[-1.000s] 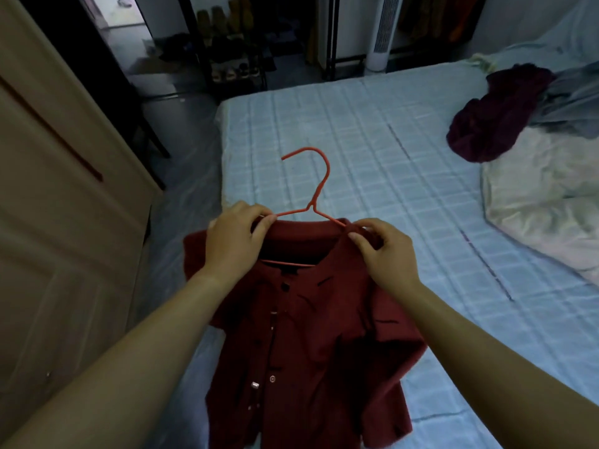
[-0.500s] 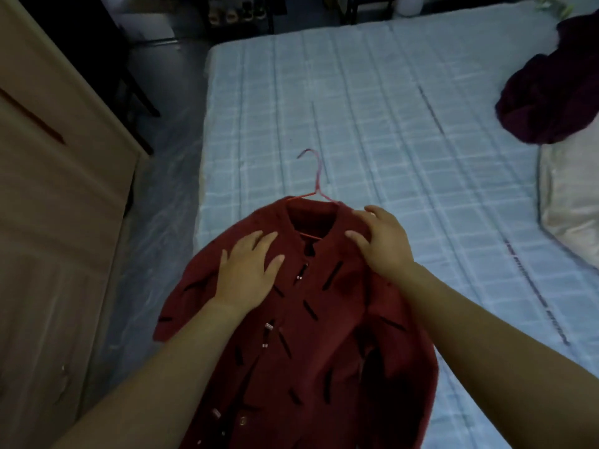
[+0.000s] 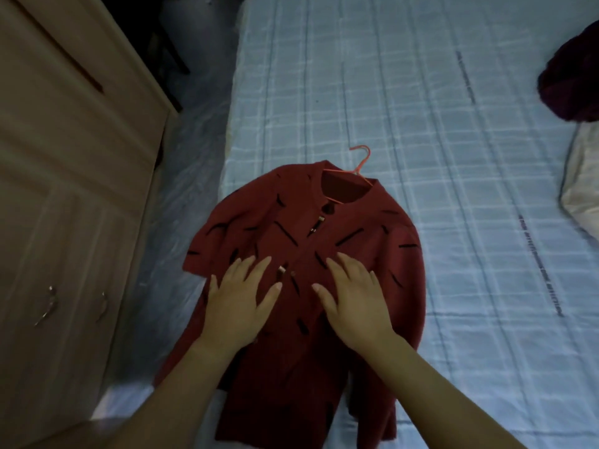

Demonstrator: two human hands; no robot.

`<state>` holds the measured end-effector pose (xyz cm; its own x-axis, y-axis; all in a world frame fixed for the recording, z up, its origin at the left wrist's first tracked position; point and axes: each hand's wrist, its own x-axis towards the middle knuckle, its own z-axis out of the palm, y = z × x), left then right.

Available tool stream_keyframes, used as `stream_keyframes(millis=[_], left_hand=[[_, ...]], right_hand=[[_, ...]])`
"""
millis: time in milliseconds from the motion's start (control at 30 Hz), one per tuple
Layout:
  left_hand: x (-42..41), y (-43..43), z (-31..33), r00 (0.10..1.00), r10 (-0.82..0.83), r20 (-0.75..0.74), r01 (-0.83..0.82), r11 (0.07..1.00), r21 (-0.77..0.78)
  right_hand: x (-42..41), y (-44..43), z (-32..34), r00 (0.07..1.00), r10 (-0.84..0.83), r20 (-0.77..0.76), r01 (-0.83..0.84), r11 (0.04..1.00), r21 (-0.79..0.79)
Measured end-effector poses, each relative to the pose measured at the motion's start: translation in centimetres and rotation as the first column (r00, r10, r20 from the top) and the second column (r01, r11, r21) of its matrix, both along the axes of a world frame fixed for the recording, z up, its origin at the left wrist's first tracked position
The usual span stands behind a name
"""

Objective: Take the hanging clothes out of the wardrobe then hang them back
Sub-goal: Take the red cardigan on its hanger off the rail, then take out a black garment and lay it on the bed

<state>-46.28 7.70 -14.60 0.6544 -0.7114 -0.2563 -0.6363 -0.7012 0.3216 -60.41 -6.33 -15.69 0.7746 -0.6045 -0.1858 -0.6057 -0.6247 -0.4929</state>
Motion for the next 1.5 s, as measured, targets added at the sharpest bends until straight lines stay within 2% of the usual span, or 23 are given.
stream_keyframes(millis=[200, 367, 567, 700, 800, 1000, 1100, 1300, 1400, 1500], left_hand=[[-6.3, 11.1, 5.4, 0.991, 0.136, 0.008, -0.135, 0.987, -0.092], [-10.7, 21.2, 9.2, 0.966, 0.256, 0.036, -0.249, 0.959, -0.136], [-14.8, 35.4, 13.3, 0.885, 0.459, 0.084, -0.425, 0.867, -0.259], [-18.5, 46.8, 16.4, 0.772, 0.602, 0.204, -0.527, 0.786, -0.323], [-21.5, 55.8, 19.2, 0.667, 0.697, 0.264, -0.602, 0.713, -0.360], [-25.4, 71.5, 26.8, 0.413, 0.793, 0.448, -0.728, 0.583, -0.360], [-26.2, 77.0, 31.2, 0.287, 0.796, 0.533, -0.754, 0.531, -0.387], [-25.6, 86.9, 39.7, 0.048, 0.804, 0.593, -0.745, 0.424, -0.515], [-24.0, 91.2, 43.6, -0.035, 0.772, 0.635, -0.732, 0.413, -0.542], [-21.4, 95.2, 47.3, -0.075, 0.741, 0.668, -0.720, 0.423, -0.550]], right_hand=[[-2.9, 9.6, 5.0, 0.992, 0.114, 0.061, -0.115, 0.993, 0.008], [-5.1, 18.7, 9.2, 0.964, 0.251, 0.089, -0.247, 0.968, -0.052], [-5.9, 31.2, 14.0, 0.851, 0.500, 0.160, -0.488, 0.866, -0.109], [-5.8, 42.1, 17.1, 0.693, 0.681, 0.237, -0.662, 0.731, -0.165], [-6.0, 51.2, 19.8, 0.535, 0.786, 0.309, -0.768, 0.605, -0.208], [-5.4, 67.5, 27.1, 0.226, 0.876, 0.426, -0.848, 0.393, -0.357], [-4.6, 74.0, 31.0, 0.088, 0.876, 0.475, -0.832, 0.326, -0.448], [-1.4, 85.2, 39.8, -0.170, 0.822, 0.543, -0.798, 0.209, -0.566], [1.1, 90.1, 44.3, -0.267, 0.787, 0.555, -0.752, 0.190, -0.631], [4.5, 95.1, 48.7, -0.356, 0.746, 0.563, -0.707, 0.179, -0.685]])
